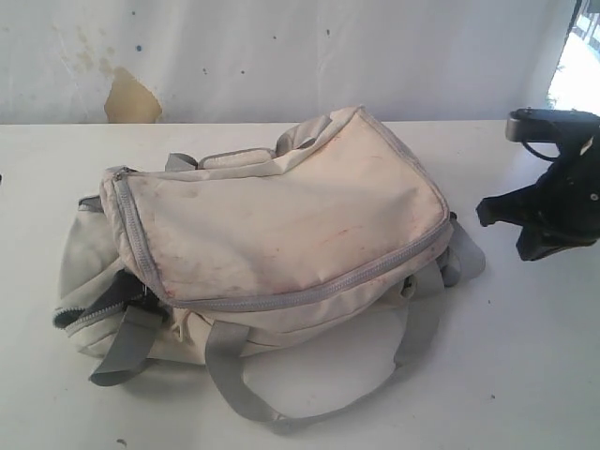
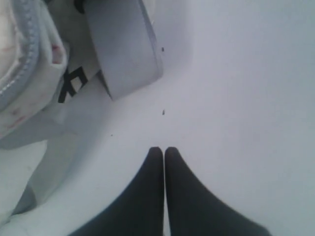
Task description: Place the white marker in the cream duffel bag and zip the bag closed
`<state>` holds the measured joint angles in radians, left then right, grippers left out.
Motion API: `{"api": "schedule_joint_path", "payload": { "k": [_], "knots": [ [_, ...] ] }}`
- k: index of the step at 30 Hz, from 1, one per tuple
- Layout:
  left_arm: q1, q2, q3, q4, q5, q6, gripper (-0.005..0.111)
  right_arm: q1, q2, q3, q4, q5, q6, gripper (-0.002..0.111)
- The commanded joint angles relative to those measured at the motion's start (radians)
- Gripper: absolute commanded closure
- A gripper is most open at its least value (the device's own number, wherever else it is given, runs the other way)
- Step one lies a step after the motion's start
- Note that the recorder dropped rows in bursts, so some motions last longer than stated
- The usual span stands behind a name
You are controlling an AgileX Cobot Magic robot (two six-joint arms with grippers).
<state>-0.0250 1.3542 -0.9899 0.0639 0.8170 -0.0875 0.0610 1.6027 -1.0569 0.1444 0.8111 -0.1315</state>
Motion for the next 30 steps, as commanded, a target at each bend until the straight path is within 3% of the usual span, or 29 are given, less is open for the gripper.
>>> {"api": "schedule_joint_path", "payload": {
  "k": [1,9,26,30],
  "knots": [
    [0.003,-0.003,0.004,0.006,-0.02,-0.01,0.107,-0.053,-0.005,0.022,-0.01,-0.047,-0.017,0.108],
    [0.003,-0.022,0.004,0.029,-0.041,-0.002,0.107,-0.067,-0.018,0.024,-0.009,-0.009,-0.017,0.108],
    [0.003,-0.575,0.008,0.027,-0.055,-0.002,0.107,-0.067,-0.614,0.034,-0.009,-0.019,-0.028,0.108],
    [0.003,-0.679,0.057,0.027,-0.106,0.0,0.107,-0.067,-0.739,0.072,-0.009,-0.048,-0.03,0.108]
  ]
}}
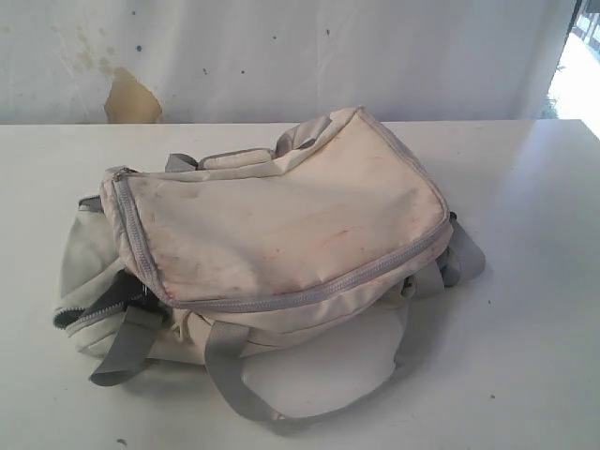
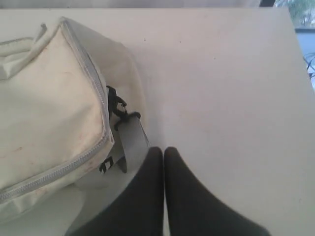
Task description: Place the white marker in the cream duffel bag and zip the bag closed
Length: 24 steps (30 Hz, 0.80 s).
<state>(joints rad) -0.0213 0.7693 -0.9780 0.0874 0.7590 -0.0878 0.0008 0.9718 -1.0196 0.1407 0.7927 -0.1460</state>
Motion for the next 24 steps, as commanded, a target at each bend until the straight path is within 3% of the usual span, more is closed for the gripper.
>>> {"api": "schedule_joint_path", "payload": {
  "k": [1,24],
  "knots": [
    [-0.001,-0.123,0.061,0.004,-0.062,0.0,0.107,-0.007,-0.139,0.045,-0.005,-0.034,-0.015,0.108],
    [-0.001,-0.769,0.29,0.004,-0.163,0.013,0.107,-0.007,-0.842,0.268,-0.029,-0.163,-0.034,0.108]
  ]
}}
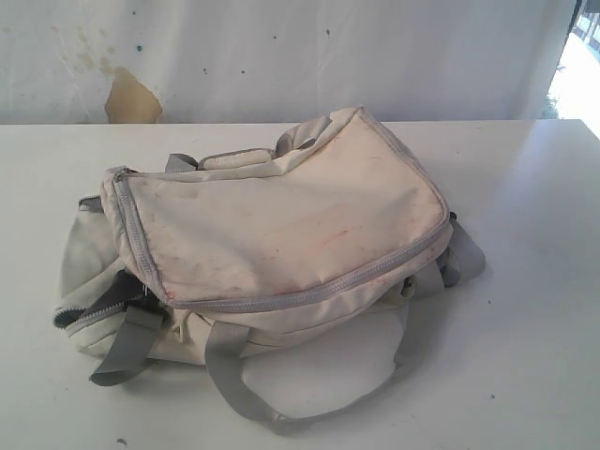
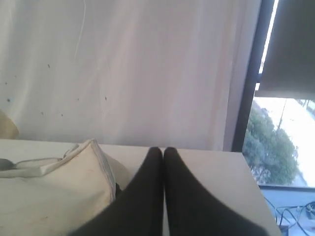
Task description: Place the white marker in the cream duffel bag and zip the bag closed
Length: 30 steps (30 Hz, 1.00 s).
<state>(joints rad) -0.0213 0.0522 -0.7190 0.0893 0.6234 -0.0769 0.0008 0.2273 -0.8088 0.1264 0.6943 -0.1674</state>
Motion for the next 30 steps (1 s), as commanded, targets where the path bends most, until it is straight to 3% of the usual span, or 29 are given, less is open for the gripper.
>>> {"api": "schedule_joint_path", "payload": {
  "k": [1,11,21,30],
  "knots": [
    [-0.002,-0.052,0.036,0.002,-0.031,0.003,0.107,-0.007,-0.117,0.071,-0.014,-0.081,-0.013,0.108],
    [-0.002,-0.052,0.101,-0.014,-0.148,-0.006,0.107,-0.007,-0.227,0.194,-0.028,-0.194,-0.013,0.108],
    [-0.002,-0.052,0.105,-0.01,-0.133,0.002,0.107,-0.007,-0.227,0.291,-0.026,-0.098,-0.014,0.108],
    [-0.002,-0.052,0.296,-0.025,-0.294,-0.002,0.107,-0.007,-0.227,0.515,-0.026,-0.361,-0.016,0.108]
  ]
}}
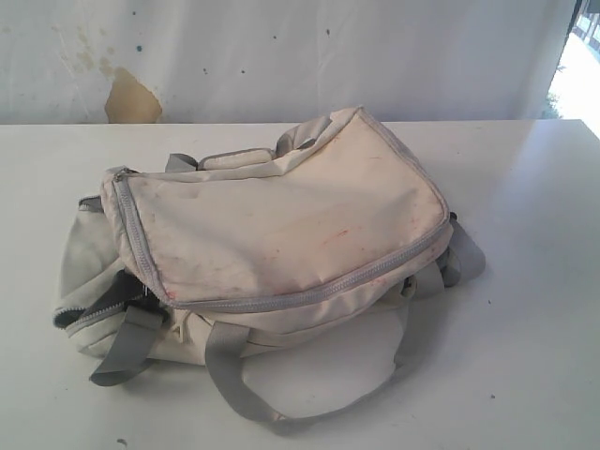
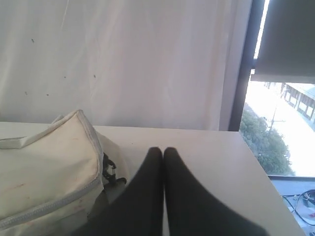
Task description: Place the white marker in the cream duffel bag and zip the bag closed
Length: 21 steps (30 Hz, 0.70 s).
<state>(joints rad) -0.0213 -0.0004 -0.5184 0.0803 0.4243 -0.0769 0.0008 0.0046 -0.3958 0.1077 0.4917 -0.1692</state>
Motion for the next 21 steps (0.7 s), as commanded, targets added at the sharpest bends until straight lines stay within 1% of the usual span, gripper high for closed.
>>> {"api": "schedule_joint_path", "payload": {
  "k": [1,5,9,11,12,13,15,21],
  "knots": [
    [-0.002,0.0,0.13,-0.016,-0.122,-0.002,0.107,-0.007,-0.005,0.135,-0.007,-0.204,-0.014,0.108],
    [-0.002,0.0,0.282,-0.016,-0.249,0.003,0.107,-0.007,-0.005,0.26,-0.007,-0.376,-0.014,0.108],
    [-0.002,0.0,0.415,-0.016,-0.389,0.003,0.107,-0.007,-0.005,0.371,-0.007,-0.492,-0.012,0.108],
    [-0.002,0.0,0.488,-0.016,-0.472,0.003,0.107,-0.007,-0.005,0.396,-0.007,-0.531,-0.012,0.108],
    [-0.002,0.0,0.516,-0.016,-0.508,0.003,0.107,-0.007,-0.005,0.396,-0.007,-0.507,-0.012,0.108],
    [-0.002,0.0,0.518,-0.016,-0.547,0.003,0.107,-0.007,-0.005,0.396,-0.011,-0.461,-0.017,0.108],
    [-0.002,0.0,0.518,-0.012,-0.467,0.003,0.107,-0.007,-0.005,0.396,-0.012,-0.46,-0.02,0.108],
    [-0.002,0.0,0.518,-0.012,-0.444,0.003,0.107,-0.007,-0.005,0.396,-0.012,-0.455,-0.019,0.108]
  ]
}}
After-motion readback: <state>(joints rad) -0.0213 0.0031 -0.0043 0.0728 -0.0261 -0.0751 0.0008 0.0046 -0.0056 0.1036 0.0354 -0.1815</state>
